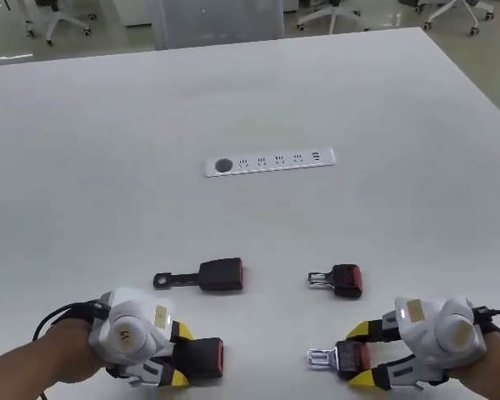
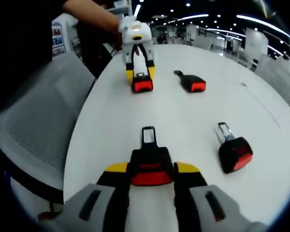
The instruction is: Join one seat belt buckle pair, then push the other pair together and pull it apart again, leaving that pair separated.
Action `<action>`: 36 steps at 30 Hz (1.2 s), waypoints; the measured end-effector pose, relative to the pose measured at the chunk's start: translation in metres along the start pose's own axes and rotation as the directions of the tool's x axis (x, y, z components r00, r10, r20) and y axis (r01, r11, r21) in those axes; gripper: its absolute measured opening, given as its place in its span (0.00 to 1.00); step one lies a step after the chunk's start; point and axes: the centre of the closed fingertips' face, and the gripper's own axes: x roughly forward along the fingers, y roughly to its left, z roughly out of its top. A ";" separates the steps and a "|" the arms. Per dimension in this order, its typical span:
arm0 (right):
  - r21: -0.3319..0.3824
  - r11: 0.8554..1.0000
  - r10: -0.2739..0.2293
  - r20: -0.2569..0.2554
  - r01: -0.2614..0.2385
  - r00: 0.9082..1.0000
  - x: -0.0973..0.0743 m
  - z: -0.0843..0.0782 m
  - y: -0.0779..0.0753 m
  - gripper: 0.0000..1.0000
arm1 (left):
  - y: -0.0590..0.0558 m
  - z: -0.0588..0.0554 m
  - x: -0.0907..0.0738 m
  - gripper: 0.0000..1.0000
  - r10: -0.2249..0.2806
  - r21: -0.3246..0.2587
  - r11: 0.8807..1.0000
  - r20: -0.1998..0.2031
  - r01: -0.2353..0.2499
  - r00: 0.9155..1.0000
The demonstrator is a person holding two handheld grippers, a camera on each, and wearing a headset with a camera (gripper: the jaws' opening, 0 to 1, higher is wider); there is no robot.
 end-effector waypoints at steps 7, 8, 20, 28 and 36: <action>0.006 1.000 0.001 0.031 -0.001 1.000 0.013 0.016 0.001 0.34 | 0.001 -0.001 -0.001 0.33 -0.001 -0.005 1.000 -0.003 0.001 1.000; 0.008 1.000 -0.001 0.036 0.000 0.999 0.016 0.019 0.001 0.34 | 0.001 -0.001 -0.001 0.33 -0.002 -0.004 1.000 -0.004 0.002 1.000; 0.004 1.000 0.021 0.090 -0.021 0.996 0.047 0.051 0.010 0.34 | 0.000 -0.001 -0.002 0.33 -0.008 0.006 1.000 -0.017 0.008 1.000; 0.008 1.000 0.016 0.115 -0.017 0.993 0.063 0.068 0.012 0.35 | -0.001 0.000 -0.001 0.33 -0.016 0.022 1.000 -0.026 0.017 1.000; 0.002 1.000 0.031 0.132 -0.031 0.991 0.079 0.085 0.013 0.35 | -0.001 0.000 -0.001 0.33 -0.018 0.026 0.999 -0.033 0.019 0.999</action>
